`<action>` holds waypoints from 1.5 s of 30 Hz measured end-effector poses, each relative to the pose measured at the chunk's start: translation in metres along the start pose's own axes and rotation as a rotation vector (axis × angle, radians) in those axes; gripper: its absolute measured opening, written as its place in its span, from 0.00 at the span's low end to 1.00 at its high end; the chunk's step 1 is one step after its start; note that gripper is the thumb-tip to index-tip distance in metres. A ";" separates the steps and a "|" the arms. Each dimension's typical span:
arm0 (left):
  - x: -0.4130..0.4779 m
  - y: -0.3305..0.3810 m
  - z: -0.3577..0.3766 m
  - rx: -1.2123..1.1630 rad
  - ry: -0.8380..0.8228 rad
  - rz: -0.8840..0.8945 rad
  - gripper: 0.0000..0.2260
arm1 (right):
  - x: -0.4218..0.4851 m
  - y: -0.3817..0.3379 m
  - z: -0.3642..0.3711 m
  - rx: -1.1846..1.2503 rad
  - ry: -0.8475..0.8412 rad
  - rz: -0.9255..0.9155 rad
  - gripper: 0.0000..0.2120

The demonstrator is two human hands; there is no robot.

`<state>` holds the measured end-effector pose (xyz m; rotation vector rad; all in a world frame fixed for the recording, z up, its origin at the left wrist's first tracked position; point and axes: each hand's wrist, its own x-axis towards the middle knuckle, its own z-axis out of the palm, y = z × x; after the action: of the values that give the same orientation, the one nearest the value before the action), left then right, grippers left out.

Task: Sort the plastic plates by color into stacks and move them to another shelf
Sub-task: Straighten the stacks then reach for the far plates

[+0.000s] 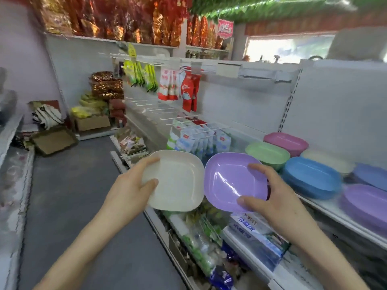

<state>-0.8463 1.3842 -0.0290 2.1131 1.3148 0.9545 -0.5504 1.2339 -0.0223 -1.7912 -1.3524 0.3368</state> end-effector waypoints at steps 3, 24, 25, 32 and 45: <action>0.037 0.009 0.021 -0.041 -0.081 0.124 0.23 | -0.004 0.006 -0.020 -0.070 0.113 0.078 0.37; 0.147 0.180 0.208 -0.187 -0.435 0.584 0.22 | -0.057 0.079 -0.172 -0.262 0.537 0.380 0.38; 0.150 0.183 0.212 -0.200 -0.442 0.585 0.22 | -0.057 0.083 -0.174 -0.266 0.556 0.395 0.38; 0.183 0.214 0.234 -0.278 -0.483 0.624 0.20 | -0.054 0.098 -0.191 -0.259 0.615 0.529 0.40; 0.199 0.231 0.256 -0.294 -0.509 0.621 0.20 | -0.048 0.104 -0.210 -0.442 0.244 0.763 0.38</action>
<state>-0.4585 1.4570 0.0282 2.3388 0.2505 0.6930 -0.3642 1.0889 0.0144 -2.5911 -0.5473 0.2100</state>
